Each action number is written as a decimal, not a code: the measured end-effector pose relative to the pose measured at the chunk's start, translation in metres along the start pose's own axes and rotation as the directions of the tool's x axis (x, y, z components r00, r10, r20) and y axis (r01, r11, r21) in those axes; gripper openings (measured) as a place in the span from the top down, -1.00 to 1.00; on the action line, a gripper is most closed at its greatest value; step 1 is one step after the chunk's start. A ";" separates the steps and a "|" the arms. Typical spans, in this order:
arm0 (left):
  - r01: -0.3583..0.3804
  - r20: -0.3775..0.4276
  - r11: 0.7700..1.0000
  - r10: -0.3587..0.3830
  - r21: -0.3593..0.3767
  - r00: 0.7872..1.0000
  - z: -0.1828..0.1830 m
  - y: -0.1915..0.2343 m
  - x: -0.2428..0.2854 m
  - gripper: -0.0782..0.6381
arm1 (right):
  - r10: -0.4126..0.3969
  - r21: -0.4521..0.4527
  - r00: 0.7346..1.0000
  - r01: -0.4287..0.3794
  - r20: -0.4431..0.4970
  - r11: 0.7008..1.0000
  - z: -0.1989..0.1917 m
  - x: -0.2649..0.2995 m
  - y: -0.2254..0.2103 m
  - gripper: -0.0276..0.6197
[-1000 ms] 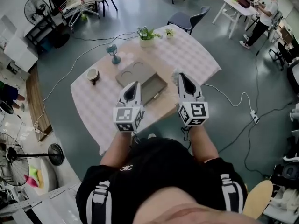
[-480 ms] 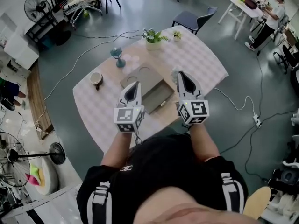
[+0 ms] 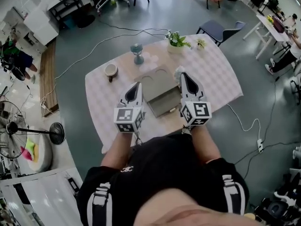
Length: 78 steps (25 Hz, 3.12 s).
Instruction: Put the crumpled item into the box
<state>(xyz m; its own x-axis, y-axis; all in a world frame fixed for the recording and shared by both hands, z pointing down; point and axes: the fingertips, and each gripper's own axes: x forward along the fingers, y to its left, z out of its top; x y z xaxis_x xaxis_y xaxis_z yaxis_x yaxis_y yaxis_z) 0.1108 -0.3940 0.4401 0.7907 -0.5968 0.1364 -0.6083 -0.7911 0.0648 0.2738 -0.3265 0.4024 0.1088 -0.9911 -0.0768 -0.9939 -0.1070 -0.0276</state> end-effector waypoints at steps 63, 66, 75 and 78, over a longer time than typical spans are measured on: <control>-0.540 -0.091 0.837 0.533 -0.086 0.841 -0.048 -0.021 -0.052 0.81 | 0.517 0.059 0.623 -0.604 -0.587 0.795 -0.256 0.017 0.027 0.88; -0.545 -0.091 0.834 0.538 -0.088 0.838 -0.050 -0.019 -0.053 0.81 | 0.504 0.055 0.601 -0.608 -0.620 0.792 -0.273 0.015 0.026 0.88; -0.548 -0.095 0.832 0.541 -0.082 0.836 -0.052 -0.013 -0.053 0.81 | 0.464 0.048 0.516 -0.630 -0.720 0.775 -0.311 0.007 0.025 0.88; -0.545 -0.097 0.835 0.538 -0.076 0.837 -0.052 -0.012 -0.052 0.81 | 0.445 0.037 0.511 -0.625 -0.735 0.779 -0.320 0.006 0.022 0.88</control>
<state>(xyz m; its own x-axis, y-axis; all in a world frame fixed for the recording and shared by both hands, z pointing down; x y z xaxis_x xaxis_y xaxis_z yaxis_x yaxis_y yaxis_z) 0.0730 -0.3466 0.4834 0.3282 -0.9123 0.2449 -0.9441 -0.3250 0.0548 0.2462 -0.3607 0.7206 -0.4008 -0.6124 0.6814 -0.8420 0.5394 -0.0104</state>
